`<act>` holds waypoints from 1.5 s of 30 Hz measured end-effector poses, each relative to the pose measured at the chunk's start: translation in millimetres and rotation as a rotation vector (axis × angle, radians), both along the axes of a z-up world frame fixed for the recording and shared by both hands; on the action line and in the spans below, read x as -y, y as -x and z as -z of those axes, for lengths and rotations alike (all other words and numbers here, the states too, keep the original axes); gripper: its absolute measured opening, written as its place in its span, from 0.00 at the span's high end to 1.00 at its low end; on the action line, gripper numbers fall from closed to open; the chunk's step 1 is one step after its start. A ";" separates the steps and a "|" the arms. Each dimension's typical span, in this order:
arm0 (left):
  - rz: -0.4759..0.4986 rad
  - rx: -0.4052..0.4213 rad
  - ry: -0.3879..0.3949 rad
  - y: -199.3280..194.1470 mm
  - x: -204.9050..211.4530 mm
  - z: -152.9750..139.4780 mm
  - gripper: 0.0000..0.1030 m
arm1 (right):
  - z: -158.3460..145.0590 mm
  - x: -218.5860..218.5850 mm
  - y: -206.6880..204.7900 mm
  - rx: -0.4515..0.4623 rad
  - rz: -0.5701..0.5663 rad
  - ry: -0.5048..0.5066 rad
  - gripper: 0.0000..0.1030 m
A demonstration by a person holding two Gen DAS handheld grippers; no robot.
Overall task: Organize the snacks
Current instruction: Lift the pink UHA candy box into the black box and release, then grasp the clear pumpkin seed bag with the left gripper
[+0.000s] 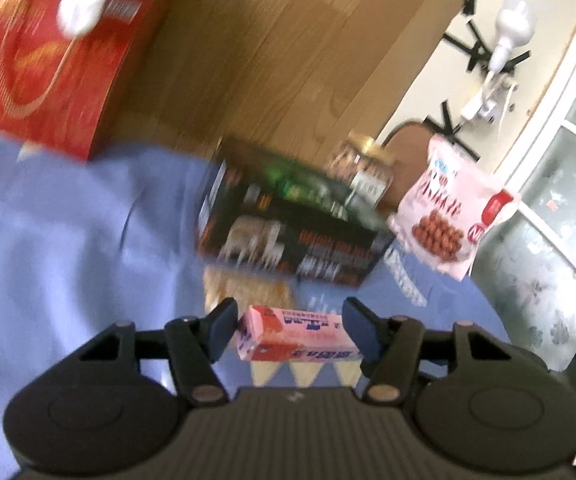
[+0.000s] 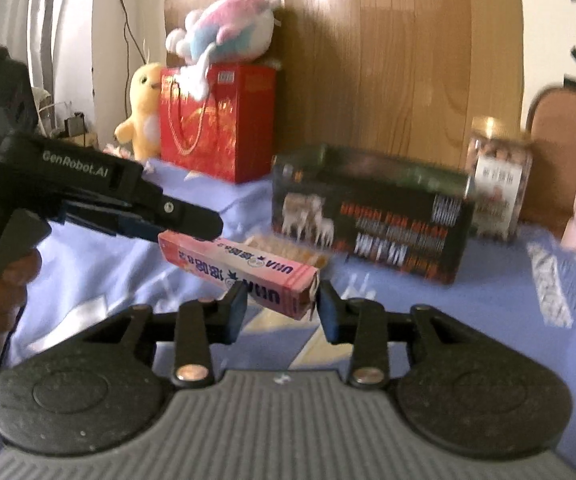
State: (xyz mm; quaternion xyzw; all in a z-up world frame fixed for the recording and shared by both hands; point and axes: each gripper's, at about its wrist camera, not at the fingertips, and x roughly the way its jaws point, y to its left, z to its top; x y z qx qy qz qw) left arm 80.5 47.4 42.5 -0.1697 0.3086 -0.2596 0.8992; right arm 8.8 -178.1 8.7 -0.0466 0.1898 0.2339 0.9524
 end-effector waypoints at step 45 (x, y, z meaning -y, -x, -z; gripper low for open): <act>-0.024 -0.218 0.138 -45.9 -16.6 60.1 0.67 | 54.2 41.3 -104.6 -0.569 -0.029 -0.656 0.73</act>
